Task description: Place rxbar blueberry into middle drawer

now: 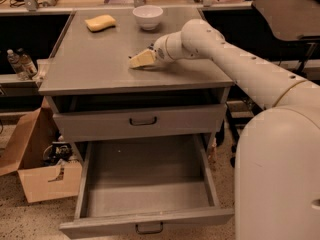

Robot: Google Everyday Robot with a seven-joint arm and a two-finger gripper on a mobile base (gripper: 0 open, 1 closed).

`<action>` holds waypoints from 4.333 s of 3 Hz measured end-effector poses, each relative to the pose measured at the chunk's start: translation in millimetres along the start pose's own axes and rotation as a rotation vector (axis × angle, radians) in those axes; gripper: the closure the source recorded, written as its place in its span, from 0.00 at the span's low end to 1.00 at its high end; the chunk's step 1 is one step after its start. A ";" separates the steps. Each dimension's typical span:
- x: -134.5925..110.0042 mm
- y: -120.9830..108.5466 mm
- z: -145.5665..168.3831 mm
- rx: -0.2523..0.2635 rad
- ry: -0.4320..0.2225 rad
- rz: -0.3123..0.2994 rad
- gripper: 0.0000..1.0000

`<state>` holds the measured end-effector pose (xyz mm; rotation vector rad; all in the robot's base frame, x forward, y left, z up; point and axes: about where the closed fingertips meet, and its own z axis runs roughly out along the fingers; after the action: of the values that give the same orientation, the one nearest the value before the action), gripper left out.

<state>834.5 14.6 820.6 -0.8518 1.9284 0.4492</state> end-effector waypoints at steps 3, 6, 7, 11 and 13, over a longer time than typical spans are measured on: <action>-6.6 -0.2 -7.6 -0.001 -0.004 0.005 0.86; -20.6 0.7 -147.9 0.003 -0.291 -0.080 1.00; -20.3 1.9 -147.5 0.000 -0.290 -0.082 1.00; 112.7 157.2 -232.2 -0.262 -0.140 -0.210 1.00; 206.1 208.2 -177.1 -0.399 -0.052 -0.115 1.00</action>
Offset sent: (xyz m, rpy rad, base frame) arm -0.0232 -0.0148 0.0509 0.0634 -0.1285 0.0316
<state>510.8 -28.6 718.0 -1.1867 1.7570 0.7949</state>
